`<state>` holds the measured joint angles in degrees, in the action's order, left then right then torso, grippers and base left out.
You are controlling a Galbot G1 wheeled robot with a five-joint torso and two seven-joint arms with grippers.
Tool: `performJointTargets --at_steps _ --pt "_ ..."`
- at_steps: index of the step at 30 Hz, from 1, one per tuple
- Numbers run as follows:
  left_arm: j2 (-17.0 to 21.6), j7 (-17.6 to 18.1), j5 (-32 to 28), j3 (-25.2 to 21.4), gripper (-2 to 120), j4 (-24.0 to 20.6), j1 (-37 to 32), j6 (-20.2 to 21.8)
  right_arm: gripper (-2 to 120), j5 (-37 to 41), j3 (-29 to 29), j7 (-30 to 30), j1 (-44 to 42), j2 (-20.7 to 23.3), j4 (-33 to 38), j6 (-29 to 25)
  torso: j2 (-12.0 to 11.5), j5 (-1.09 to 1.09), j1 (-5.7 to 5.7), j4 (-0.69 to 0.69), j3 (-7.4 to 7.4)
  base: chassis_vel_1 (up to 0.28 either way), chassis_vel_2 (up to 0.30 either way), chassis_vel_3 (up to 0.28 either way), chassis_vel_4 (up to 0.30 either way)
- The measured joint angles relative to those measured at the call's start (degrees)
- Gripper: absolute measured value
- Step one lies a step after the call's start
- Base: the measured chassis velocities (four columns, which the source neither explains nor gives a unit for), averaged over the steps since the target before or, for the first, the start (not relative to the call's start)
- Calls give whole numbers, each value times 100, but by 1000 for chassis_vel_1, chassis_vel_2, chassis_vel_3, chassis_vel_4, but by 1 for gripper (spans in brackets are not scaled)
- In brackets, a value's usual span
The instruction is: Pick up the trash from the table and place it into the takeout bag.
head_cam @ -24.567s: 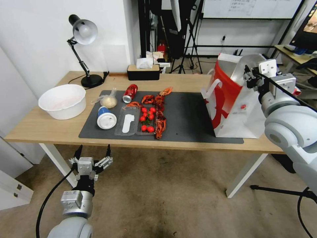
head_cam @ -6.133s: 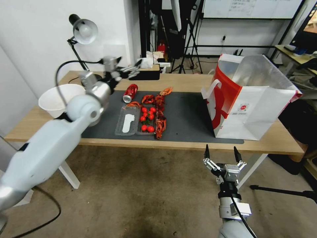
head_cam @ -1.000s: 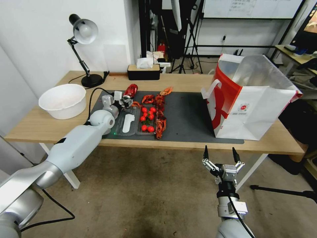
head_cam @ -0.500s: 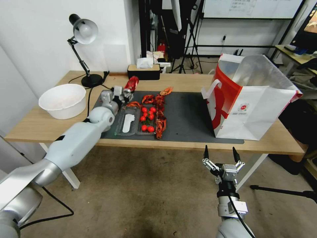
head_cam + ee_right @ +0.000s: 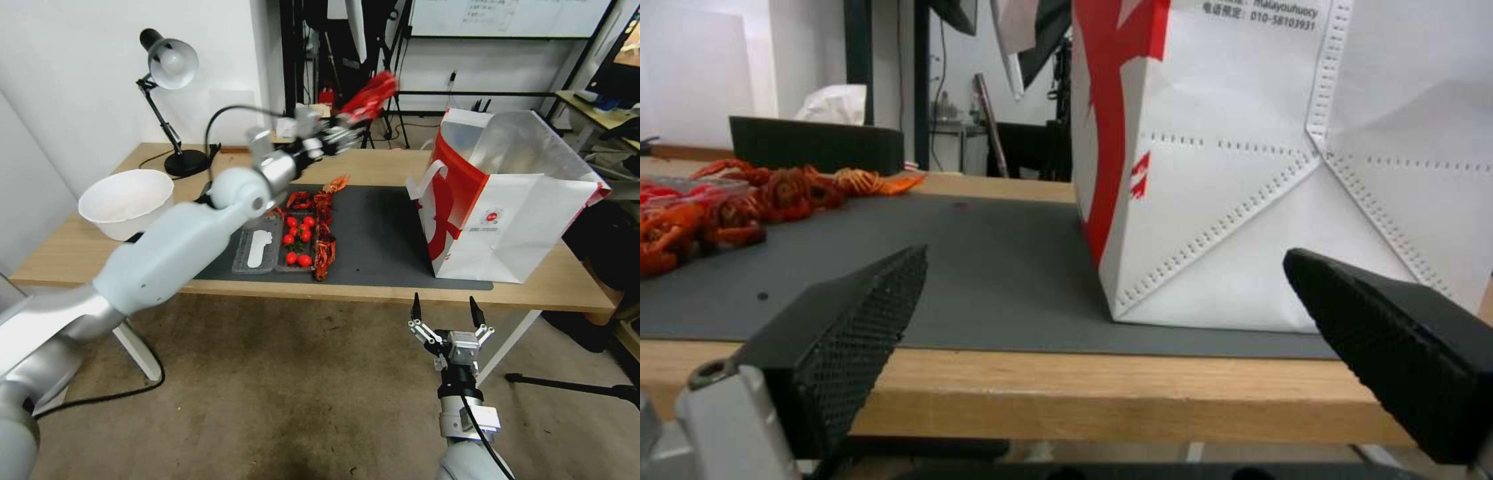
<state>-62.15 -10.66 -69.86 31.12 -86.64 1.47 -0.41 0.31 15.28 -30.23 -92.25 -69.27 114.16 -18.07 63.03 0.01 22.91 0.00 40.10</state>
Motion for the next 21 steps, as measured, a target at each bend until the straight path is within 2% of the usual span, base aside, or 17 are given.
performJointTargets --at_steps 2,5,6,9,10,13,21 --pt "-117 -7 -69 123 52 23 147 0 100 -2 -3 2 5 -5 -4 0 0 -1 0 0 0 0 0 0 0" --pt "-539 -36 -206 468 52 243 549 0 100 -10 -7 3 9 -27 -8 0 0 1 0 -2 0 0 0 0 0" --pt "-539 -36 -206 468 52 243 549 0 100 -10 -7 3 9 -27 -8 0 0 1 0 -2 0 0 0 0 0" --pt "-1080 -142 -255 775 52 630 836 -3 100 -15 7 3 -15 -41 6 -5 0 1 1 -2 0 0 0 0 0" --pt "-1080 -142 -255 775 52 630 836 -3 100 -15 7 3 -15 -41 6 -5 0 1 1 -2 0 0 0 0 0" --pt "-1496 -245 -255 995 52 1018 940 -21 100 -15 42 -2 -34 -45 20 -14 0 1 0 -1 1 0 0 0 0" --pt "-1884 -317 -237 1267 52 1453 949 -65 100 -15 60 -13 -39 -56 49 -18 0 0 1 -1 0 0 0 0 0"
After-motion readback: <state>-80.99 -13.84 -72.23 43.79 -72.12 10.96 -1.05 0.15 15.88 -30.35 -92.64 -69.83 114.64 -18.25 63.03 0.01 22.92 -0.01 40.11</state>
